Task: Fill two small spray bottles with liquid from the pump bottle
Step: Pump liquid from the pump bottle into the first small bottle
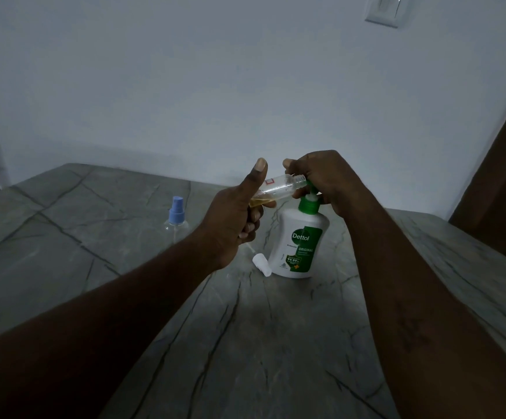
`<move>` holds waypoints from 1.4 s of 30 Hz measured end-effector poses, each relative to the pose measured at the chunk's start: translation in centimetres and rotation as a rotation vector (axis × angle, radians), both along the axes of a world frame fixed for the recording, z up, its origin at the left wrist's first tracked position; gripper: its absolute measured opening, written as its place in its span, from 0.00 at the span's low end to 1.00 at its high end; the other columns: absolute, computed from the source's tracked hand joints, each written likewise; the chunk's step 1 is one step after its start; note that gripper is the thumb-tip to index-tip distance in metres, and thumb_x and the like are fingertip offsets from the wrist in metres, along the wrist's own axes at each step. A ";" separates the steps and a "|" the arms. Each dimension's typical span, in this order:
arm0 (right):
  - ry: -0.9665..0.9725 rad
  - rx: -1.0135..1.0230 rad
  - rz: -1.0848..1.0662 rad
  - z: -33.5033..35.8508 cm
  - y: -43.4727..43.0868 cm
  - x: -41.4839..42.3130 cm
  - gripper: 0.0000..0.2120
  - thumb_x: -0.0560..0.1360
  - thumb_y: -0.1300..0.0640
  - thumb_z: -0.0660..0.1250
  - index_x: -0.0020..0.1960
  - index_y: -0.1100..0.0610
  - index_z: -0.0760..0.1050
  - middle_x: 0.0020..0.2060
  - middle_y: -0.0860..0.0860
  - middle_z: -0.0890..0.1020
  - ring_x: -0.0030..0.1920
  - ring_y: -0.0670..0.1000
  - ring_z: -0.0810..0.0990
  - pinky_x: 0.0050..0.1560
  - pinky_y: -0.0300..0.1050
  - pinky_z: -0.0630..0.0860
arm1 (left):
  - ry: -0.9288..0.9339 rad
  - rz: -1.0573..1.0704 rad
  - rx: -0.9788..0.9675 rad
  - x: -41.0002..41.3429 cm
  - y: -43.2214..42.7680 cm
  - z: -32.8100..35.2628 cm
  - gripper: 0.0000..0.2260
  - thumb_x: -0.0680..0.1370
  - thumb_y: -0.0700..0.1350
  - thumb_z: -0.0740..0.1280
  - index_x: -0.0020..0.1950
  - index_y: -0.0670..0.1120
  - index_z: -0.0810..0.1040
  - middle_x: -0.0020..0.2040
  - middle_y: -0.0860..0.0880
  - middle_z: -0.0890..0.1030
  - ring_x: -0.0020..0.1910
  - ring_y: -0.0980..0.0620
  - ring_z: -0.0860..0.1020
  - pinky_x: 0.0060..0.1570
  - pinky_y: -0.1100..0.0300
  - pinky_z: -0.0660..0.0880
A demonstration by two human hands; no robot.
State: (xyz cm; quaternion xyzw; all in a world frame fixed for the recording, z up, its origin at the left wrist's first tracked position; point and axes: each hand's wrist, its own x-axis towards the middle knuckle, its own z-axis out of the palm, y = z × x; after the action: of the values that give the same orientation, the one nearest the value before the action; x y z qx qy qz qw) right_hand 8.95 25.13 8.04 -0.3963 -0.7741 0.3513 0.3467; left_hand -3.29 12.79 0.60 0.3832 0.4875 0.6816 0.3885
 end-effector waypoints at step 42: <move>0.070 -0.214 0.056 -0.7 -0.6 0.1 0.06 0.77 0.56 0.71 0.51 0.55 0.86 0.42 0.52 0.87 0.30 0.48 0.82 0.44 0.45 0.77 | 0.026 -0.003 -0.046 0.0 0.0 -0.5 0.32 0.73 0.71 0.63 0.46 0.41 0.84 0.28 0.50 0.72 0.26 0.55 0.64 0.26 0.62 0.62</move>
State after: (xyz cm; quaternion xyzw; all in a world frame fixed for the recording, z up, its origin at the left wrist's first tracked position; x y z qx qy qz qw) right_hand 9.09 24.50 7.31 -0.3969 -0.7303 0.4550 0.3194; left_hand -3.28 12.84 0.08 0.3838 0.5075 0.6645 0.3919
